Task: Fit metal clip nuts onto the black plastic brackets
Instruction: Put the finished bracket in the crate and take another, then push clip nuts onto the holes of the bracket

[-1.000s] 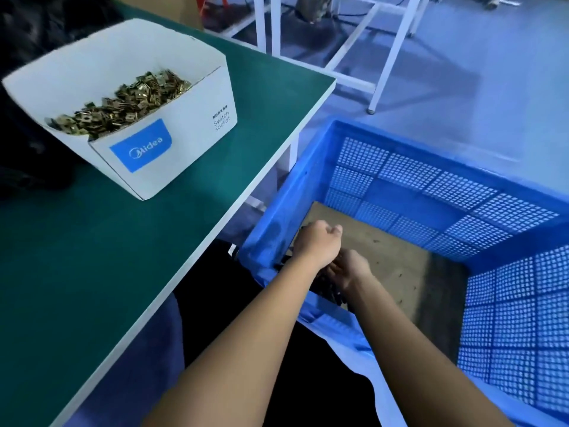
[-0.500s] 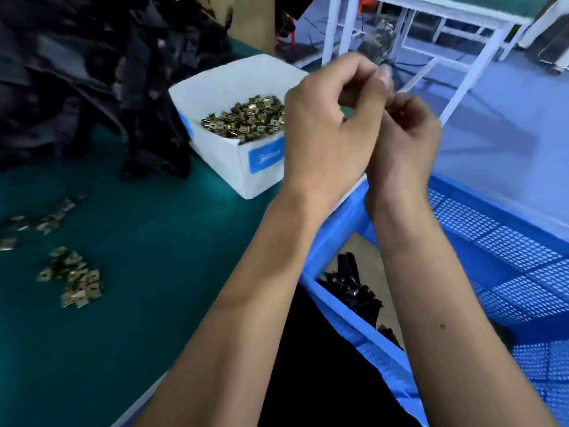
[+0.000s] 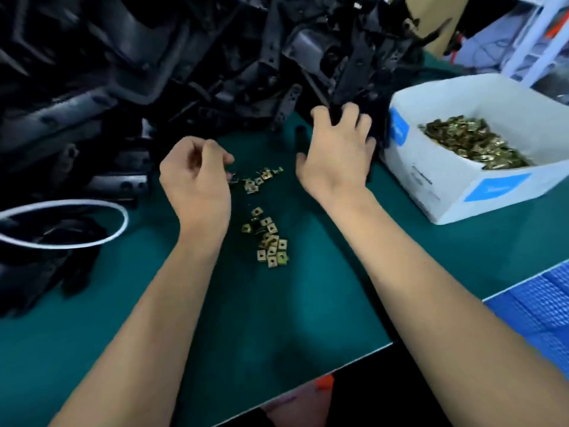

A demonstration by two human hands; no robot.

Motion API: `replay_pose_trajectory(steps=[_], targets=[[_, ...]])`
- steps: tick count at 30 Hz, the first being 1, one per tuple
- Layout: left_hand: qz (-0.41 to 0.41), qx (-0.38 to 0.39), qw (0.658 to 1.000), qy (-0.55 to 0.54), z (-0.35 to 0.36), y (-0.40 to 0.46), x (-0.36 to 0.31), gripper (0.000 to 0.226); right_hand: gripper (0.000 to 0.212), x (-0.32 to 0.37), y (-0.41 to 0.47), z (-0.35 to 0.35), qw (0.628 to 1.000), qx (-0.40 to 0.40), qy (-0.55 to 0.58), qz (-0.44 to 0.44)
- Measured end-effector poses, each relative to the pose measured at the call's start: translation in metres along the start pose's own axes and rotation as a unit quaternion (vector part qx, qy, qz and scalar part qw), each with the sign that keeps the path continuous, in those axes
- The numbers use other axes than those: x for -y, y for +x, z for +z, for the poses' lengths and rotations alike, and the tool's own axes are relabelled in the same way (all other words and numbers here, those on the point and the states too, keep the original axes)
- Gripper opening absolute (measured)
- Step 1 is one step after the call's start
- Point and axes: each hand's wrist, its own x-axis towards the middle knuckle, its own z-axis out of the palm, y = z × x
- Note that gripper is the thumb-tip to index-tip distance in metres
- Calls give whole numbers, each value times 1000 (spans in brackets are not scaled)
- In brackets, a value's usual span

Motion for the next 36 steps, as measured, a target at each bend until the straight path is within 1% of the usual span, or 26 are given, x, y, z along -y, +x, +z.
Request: replay_pose_trajectory(steps=[1,2,4,5,6,8,9,11,13,14,15,16,17,18,19,20,21,22,24,27,29,31,32,34,36], targets=[[16,5,999,33,-9,5,7,24,59,2,5,8,1000,14,-18,2],[23,6,998,51,-14,11,13,25,55,5,9,15,999,18,-33,-1],[12,-4,999,33,-15,20,17,23,38,3,13,22,999,-8,-39,-11],[2,-18,1000,18,-15,23,18,22,31,1,14,23,999,-21,-21,-18],[-7,-32,999,2,-14,25,19,21,29,-3,16,22,999,-33,5,-23],[-28,-47,998,-18,-12,27,22,20,35,-12,19,17,997,-54,60,-17],[-37,-48,998,-24,-12,27,24,21,37,-14,19,12,994,-76,77,-9],[-48,-54,997,-33,-14,26,24,22,35,-13,15,3,982,-152,110,-2],[-53,-59,996,-41,-15,25,24,22,32,-7,6,-5,957,-226,181,0],[-55,-59,996,-43,-15,25,23,22,31,-5,3,-8,945,-246,214,-6],[-58,-58,996,-42,-16,24,23,23,29,-3,1,-8,941,-249,229,-18],[-60,-53,996,-39,-16,23,23,23,27,-1,1,-7,948,-229,219,-25],[-62,-47,996,-35,-16,22,23,25,30,0,1,-4,966,-181,183,-23],[-65,-42,996,-32,-16,21,23,26,42,1,2,0,985,-113,132,-17],[-69,-37,996,-31,-15,21,22,27,57,1,3,4,995,-40,86,-12],[-73,-33,996,-29,-16,21,22,29,69,3,3,8,998,15,62,-18],[-75,-30,996,-25,-16,21,22,29,75,4,4,12,997,38,63,-35],[-77,-25,997,-20,-15,22,22,29,75,7,3,15,994,38,83,-58],[-75,-16,997,-7,-15,21,23,28,67,12,3,21,985,1,141,-95],[-69,-2,998,6,-14,20,22,27,57,22,-3,22,971,-56,201,-116],[-69,-2,998,10,-14,20,21,26,55,27,-7,25,959,-54,235,-151],[-64,8,998,16,-14,19,19,21,53,29,-10,26,939,-32,283,-195],[-56,19,998,26,-15,19,19,19,50,30,-11,27,927,-34,305,-215],[-31,52,997,55,-15,16,16,18,46,31,-12,25,903,-53,349,-245],[8,76,994,75,-16,12,11,17,42,31,-11,22,875,-50,407,-257]])
